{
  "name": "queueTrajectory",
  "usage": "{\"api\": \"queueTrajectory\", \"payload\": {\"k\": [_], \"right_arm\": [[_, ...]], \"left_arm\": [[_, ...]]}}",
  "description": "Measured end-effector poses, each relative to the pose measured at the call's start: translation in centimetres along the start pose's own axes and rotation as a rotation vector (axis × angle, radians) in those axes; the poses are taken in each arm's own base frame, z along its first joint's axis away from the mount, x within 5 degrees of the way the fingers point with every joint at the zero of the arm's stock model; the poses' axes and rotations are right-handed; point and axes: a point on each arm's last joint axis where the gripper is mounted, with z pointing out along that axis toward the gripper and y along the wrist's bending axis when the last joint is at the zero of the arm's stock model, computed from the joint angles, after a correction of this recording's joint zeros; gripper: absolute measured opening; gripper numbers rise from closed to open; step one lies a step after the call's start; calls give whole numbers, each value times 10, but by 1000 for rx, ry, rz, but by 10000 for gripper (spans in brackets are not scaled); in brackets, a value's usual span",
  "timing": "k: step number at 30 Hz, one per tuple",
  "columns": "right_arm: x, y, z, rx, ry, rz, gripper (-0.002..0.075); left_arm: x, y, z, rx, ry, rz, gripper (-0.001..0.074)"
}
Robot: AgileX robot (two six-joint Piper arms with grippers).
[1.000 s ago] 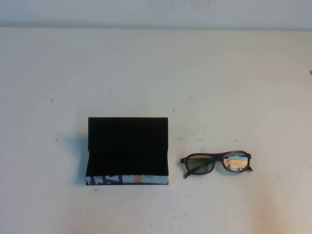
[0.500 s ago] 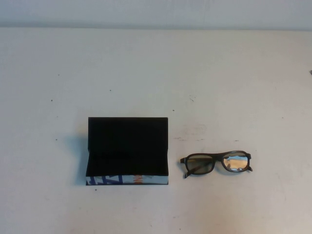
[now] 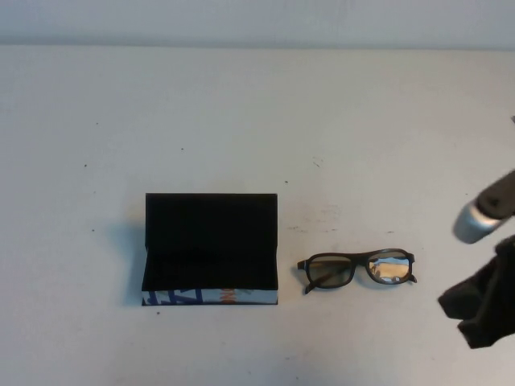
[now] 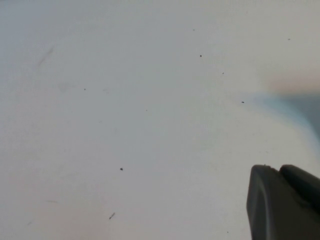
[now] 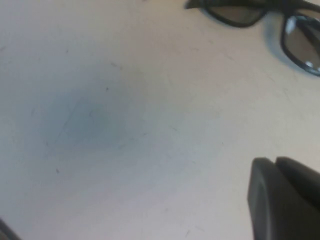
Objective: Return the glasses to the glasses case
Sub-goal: Pick up the glasses from the table
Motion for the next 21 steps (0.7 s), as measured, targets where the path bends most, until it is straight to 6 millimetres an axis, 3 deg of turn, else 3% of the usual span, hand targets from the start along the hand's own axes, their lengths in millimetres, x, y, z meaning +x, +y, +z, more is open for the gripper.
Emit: {"api": "queueTrajectory", "payload": {"k": [7,11,16,21], "right_arm": [[-48,7,35,-61,116,-508,15],[-71,-3,59,-106,187,-699,137],[-94,-14,84,-114,217,-785,339],[-108,-26,109,-117,261,-878,406]], "left_arm": [[0,0,0,0,0,0,-1],[0,0,0,0,0,0,-1],[0,0,0,0,0,0,-1],[0,0,0,0,0,0,-1]]}}
